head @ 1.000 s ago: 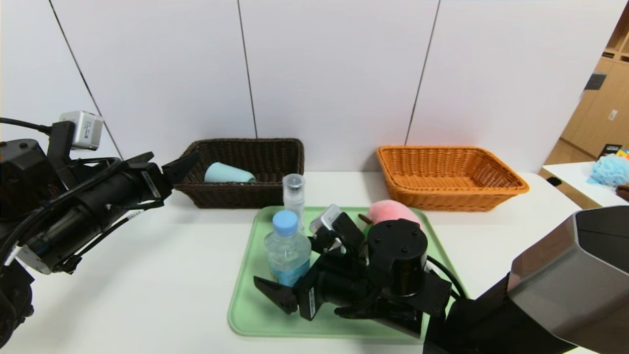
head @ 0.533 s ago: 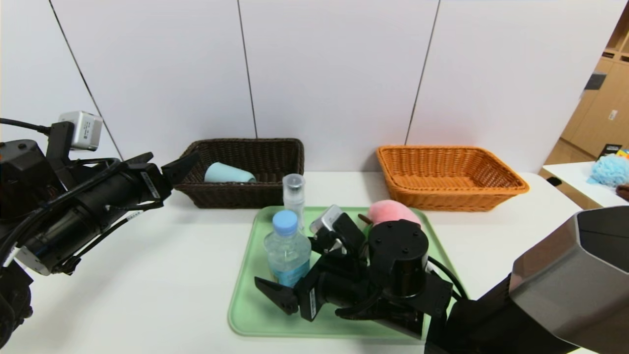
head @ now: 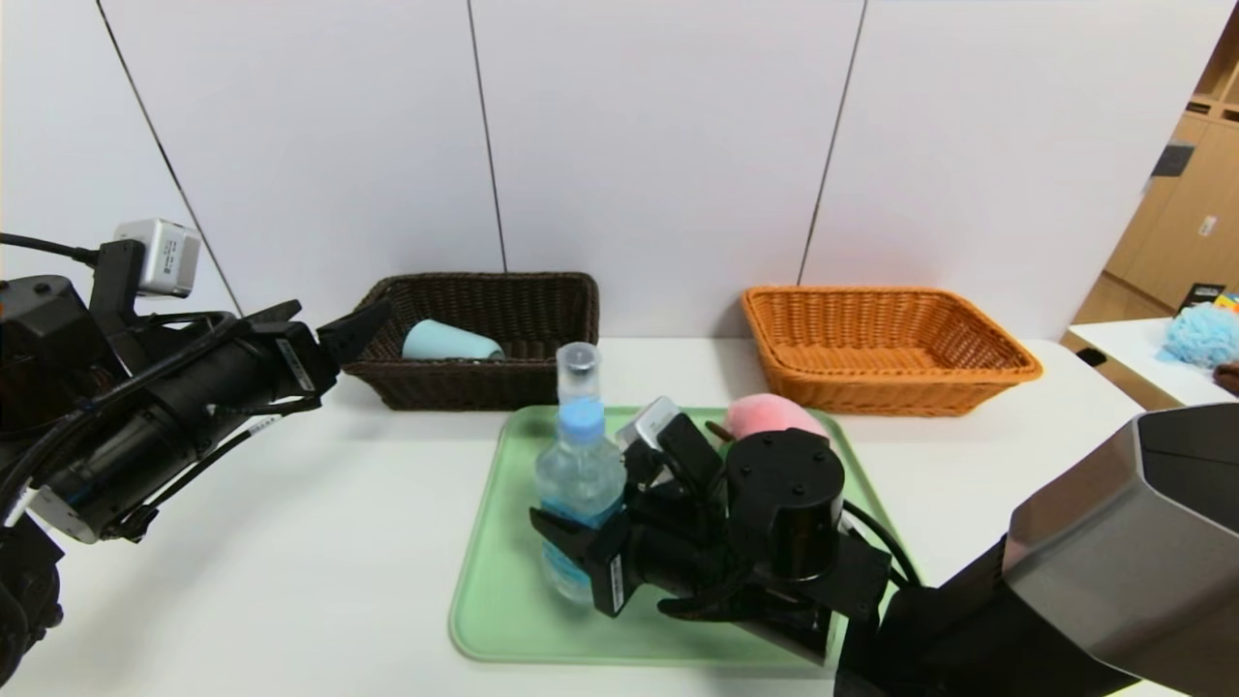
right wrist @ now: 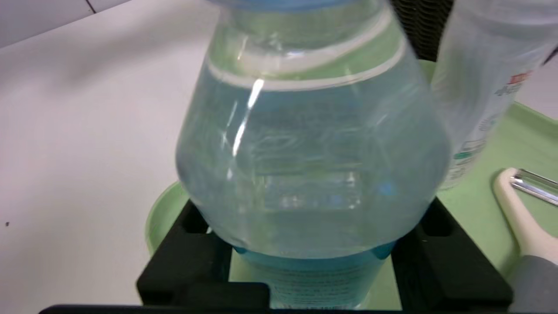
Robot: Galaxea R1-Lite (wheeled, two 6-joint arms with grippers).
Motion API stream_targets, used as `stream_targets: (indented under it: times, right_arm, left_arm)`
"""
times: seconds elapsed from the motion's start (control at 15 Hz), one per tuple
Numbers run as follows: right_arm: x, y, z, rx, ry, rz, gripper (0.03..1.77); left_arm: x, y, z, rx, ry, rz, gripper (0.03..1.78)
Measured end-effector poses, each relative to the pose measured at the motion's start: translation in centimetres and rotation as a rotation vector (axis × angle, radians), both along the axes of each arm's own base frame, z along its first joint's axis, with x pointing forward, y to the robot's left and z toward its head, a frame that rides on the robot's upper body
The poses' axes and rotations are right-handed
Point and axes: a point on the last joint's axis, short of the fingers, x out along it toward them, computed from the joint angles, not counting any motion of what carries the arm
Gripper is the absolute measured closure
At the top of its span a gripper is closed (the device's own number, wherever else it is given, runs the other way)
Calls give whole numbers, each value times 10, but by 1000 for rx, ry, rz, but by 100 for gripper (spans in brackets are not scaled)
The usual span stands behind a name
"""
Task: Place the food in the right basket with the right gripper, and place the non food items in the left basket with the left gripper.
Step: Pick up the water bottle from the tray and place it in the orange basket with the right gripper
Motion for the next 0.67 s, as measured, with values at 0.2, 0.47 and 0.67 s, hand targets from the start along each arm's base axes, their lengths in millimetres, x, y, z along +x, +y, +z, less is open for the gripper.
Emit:
stream_targets:
  times: [0.2, 0.47, 0.67]
  right_arm:
    - [-2, -1, 2, 1, -3, 3, 96]
    - [-9, -5, 28, 52, -61, 22, 96]
    - [-10, -24, 66, 116, -134, -9, 96]
  left_arm:
    - [0, 0, 0, -1, 0, 1, 12]
    - [0, 0, 0, -4, 3, 2, 12]
    - [1, 0, 0, -3, 1, 3, 12]
